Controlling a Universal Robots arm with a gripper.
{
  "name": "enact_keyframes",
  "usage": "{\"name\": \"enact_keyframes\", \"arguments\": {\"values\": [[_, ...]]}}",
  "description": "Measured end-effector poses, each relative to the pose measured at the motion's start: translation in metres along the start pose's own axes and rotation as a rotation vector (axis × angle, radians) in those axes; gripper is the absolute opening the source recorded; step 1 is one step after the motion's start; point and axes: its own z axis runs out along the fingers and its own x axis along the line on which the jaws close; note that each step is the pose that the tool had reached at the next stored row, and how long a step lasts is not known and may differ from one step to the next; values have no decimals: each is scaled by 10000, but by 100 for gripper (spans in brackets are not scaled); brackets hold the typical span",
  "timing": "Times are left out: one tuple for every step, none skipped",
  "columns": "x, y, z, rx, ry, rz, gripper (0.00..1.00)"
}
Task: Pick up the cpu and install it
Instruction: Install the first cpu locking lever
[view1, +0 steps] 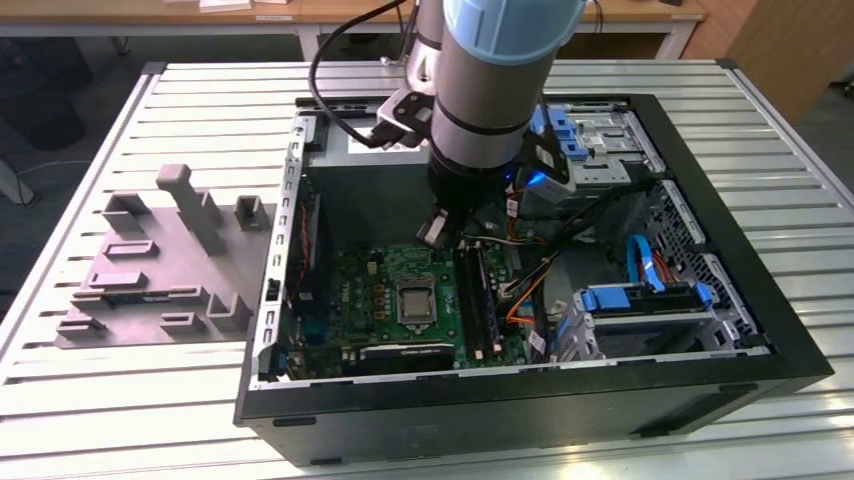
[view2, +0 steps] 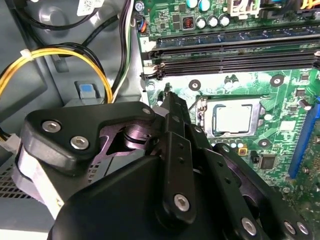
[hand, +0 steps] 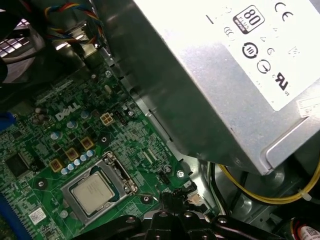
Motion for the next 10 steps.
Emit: {"name": "enact_keyframes", "arguments": {"values": [[1, 1, 0, 14, 26, -31, 11], [3, 2, -1, 19, 41, -60, 11], [5, 3, -1, 20, 48, -90, 11], [8, 5, -1, 16, 51, -126, 11], [10, 7, -1, 12, 56, -169, 11], [15, 8, -1, 8, 63, -225, 11], [20, 8, -2, 3, 71, -281, 11], [25, 7, -2, -1, 76, -329, 11], [30, 7, -3, -4, 81, -371, 11], [35, 5, -3, -6, 88, -411, 11]]}}
